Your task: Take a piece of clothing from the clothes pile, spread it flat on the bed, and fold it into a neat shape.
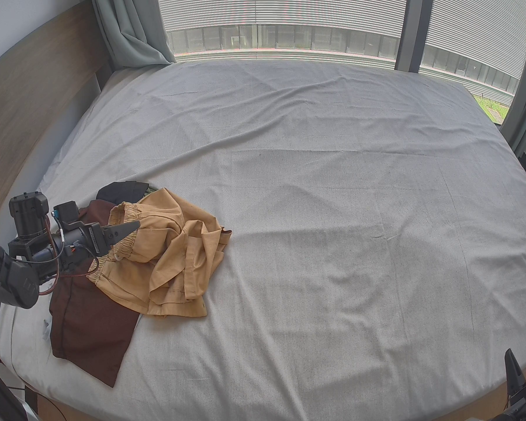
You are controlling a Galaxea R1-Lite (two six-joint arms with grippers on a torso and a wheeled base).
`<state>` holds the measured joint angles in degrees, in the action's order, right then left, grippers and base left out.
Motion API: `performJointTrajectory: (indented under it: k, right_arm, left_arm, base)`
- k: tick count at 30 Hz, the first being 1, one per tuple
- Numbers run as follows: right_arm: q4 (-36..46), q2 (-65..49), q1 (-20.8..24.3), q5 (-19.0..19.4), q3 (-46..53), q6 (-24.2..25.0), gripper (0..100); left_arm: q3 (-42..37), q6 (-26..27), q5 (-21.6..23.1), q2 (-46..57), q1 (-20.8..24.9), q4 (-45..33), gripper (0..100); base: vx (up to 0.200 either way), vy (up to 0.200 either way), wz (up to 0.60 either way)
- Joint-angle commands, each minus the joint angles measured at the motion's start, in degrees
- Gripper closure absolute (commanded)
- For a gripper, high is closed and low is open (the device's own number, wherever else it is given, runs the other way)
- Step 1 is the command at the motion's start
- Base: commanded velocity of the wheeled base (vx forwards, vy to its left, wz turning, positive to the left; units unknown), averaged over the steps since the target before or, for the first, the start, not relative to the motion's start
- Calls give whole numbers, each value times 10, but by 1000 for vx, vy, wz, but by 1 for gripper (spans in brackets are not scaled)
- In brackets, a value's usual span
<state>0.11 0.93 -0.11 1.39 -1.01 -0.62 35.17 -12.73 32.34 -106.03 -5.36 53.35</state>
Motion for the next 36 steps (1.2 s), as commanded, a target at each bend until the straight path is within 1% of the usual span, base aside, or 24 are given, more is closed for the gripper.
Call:
performJointTrajectory:
  k: [1,15,18,25,36]
  right_arm:
    - [0,-9,0,0,9,0,0]
    - [0,-9,0,0,9,0,0]
    - [0,-9,0,0,9,0,0]
    - [0,-9,0,0,9,0,0]
    - [1,-9,0,0,9,0,0]
  left_arm:
    - [10,0,0,-20,1,0,0]
    - [52,0,-1,-72,24,1,0]
    - [59,-1,0,-87,31,16,0]
    - [72,-3,-3,-117,35,41,0]
    - [94,-5,-4,-129,35,42,0]
  base:
    - [0,0,0]
    - [0,0,0]
    - [0,0,0]
    - [0,0,0]
    - [0,0,0]
